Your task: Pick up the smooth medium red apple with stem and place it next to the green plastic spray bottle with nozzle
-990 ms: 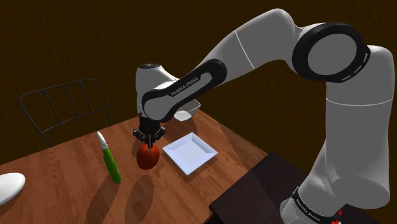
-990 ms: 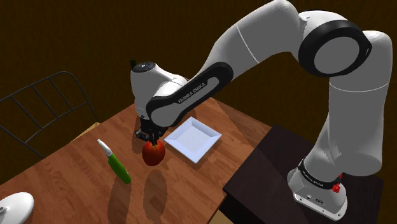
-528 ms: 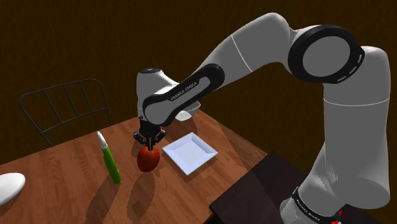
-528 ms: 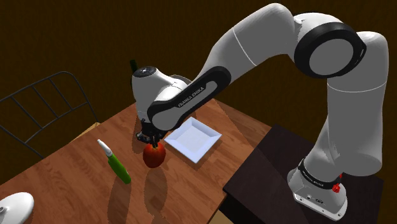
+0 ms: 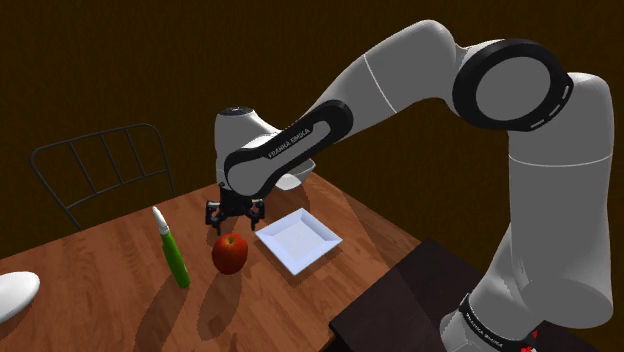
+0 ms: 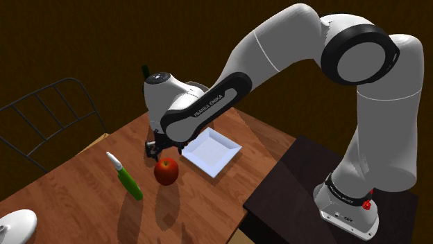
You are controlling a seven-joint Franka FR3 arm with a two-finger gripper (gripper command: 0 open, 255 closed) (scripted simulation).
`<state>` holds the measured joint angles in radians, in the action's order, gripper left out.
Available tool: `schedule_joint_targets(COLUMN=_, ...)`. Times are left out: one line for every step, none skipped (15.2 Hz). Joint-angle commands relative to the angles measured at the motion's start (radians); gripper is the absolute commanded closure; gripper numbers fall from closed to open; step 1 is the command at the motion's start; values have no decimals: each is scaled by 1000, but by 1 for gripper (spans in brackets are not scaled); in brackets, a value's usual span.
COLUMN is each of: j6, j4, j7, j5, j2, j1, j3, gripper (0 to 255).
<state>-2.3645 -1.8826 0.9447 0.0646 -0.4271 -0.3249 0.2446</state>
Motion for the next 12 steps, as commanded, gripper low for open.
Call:
schedule_joint_targets(j6=0, j4=0, j7=0, j5=0, j2=0, j1=0, j3=0, gripper=0)
schedule_joint_targets(j6=25, j4=3, j7=-4, j5=-7, j2=22, j1=4, j3=3, gripper=0)
schedule_joint_targets(j6=51, j4=8, j7=-8, j5=-13, j2=44, j1=8, j3=7, gripper=0)
schedule_joint_targets(j6=77, j4=14, j7=-12, j5=-19, j2=64, j1=11, j3=9, gripper=0)
schedule_joint_targets(j6=98, j4=20, j7=-15, j5=-24, j2=80, j1=14, j3=11, gripper=0)
schedule_joint_targets(j6=98, j4=20, j7=-15, j5=-24, j2=80, j1=14, j3=11, gripper=0)
schedule_joint_targets(j6=98, j4=20, j7=-15, j5=-24, j2=80, j1=14, j3=11, gripper=0)
schedule_joint_targets(j6=98, j4=20, j7=-15, j5=-24, j2=80, j1=14, j3=11, gripper=0)
schedule_joint_targets(j6=98, j4=20, j7=-15, j5=-24, j2=80, j1=14, j3=11, gripper=0)
schedule_joint_targets(j6=98, j4=20, j7=-15, j5=-24, j2=80, j1=14, j3=11, gripper=0)
schedule_joint_targets(j6=98, j4=20, j7=-15, j5=-24, j2=80, j1=14, j3=11, gripper=0)
schedule_joint_targets(j6=98, j4=20, j7=-15, j5=-24, j2=80, j1=14, j3=11, gripper=0)
